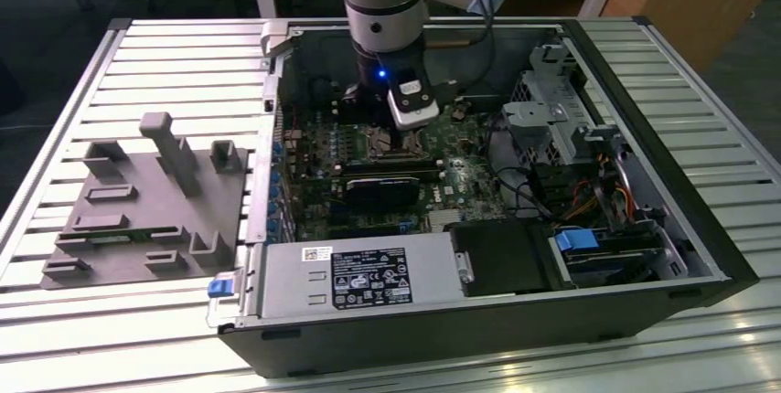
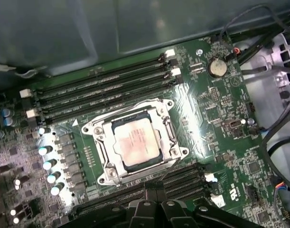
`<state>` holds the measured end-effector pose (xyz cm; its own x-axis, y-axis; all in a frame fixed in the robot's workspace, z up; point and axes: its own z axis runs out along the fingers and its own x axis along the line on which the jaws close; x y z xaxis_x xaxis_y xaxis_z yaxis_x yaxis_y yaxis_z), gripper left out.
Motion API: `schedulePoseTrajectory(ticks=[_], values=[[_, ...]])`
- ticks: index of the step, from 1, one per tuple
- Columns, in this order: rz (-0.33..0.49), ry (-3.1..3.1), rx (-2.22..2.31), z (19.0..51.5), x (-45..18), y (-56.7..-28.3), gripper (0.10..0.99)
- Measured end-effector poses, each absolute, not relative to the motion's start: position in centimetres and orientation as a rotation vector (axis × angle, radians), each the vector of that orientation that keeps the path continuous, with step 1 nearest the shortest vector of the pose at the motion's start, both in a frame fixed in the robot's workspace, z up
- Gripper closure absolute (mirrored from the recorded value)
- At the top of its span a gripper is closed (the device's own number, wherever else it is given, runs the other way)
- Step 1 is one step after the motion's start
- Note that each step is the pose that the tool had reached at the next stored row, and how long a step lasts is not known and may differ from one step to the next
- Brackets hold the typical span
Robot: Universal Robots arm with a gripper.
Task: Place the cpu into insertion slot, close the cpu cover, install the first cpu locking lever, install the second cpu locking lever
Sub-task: 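Install the second cpu locking lever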
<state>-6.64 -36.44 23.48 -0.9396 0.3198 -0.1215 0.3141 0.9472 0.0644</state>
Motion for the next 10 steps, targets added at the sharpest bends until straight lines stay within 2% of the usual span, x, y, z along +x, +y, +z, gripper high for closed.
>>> schedulePoseTrajectory(ticks=[10], values=[[0.073, 2.992, 0.375, 22.95, -7.02, -36.72, 0.984]])
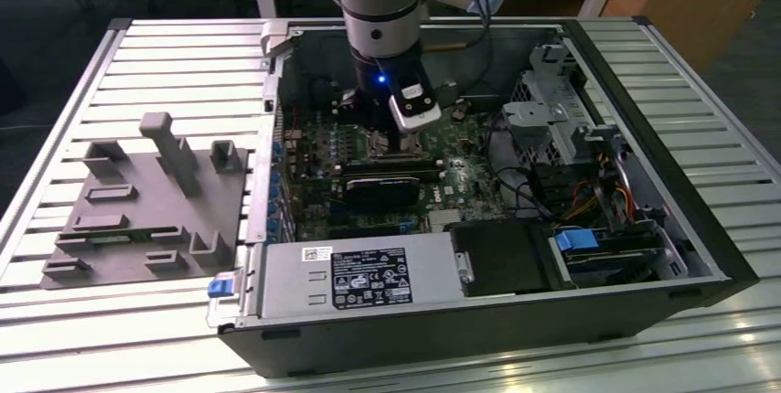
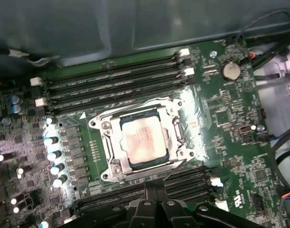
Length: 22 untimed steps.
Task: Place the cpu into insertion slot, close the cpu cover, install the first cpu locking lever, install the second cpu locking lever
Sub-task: 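Install the second cpu locking lever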
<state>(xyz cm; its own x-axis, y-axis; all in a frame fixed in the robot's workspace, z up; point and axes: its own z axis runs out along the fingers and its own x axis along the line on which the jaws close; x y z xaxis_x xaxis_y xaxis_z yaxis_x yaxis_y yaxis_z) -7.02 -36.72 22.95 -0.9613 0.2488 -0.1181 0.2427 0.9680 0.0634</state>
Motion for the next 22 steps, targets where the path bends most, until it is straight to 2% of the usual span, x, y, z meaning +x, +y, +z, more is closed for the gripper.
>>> schedulePoseTrajectory(ticks=[8, 22], values=[[0.1, 2.997, 0.351, 22.1, -7.8, -37.2, 0.984], [0.291, 2.998, 0.359, 21.4, -8.1, -38.9, 0.984]])
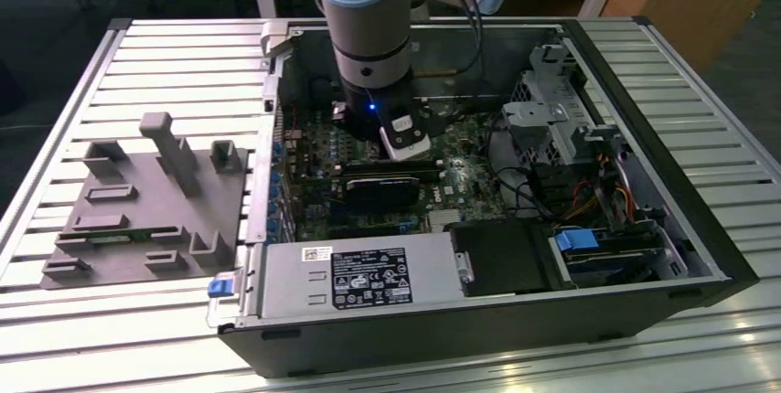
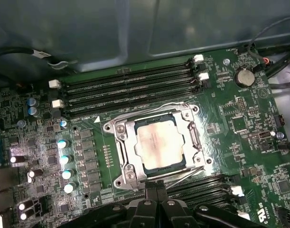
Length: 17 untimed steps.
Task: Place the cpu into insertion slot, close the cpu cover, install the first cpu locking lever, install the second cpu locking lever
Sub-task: 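Install the second cpu locking lever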
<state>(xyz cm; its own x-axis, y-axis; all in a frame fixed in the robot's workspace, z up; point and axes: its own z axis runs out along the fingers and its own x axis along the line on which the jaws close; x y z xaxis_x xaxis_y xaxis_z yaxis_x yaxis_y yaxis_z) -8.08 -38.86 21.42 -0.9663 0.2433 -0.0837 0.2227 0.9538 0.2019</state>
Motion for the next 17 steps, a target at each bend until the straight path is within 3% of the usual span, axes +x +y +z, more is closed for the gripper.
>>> schedulePoseTrajectory(ticks=[17], values=[[0.431, 2.992, 0.365, 21.1, -8.7, -41.3, 0.984]])
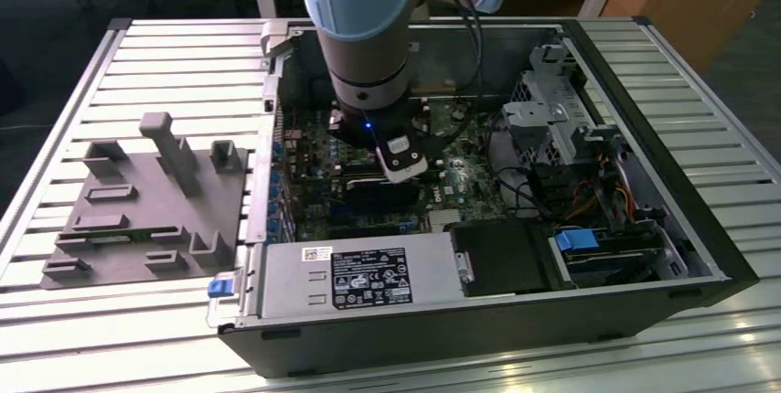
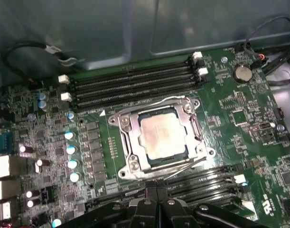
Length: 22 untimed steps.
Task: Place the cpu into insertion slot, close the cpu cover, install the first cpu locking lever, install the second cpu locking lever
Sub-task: 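Install the second cpu locking lever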
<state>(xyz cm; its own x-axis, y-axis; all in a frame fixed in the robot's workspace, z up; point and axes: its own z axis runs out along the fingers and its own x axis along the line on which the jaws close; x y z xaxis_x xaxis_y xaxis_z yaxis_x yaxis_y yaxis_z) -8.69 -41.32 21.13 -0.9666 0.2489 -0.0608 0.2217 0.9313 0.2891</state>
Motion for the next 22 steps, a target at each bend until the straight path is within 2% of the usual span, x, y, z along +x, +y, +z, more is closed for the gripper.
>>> schedulePoseTrajectory(ticks=[4, 22], values=[[0.488, 2.99, 0.359, 20.9, -8.9, -41.5, 0.984], [0.548, 2.989, 0.339, 19.7, -9.8, -41.9, 0.984]])
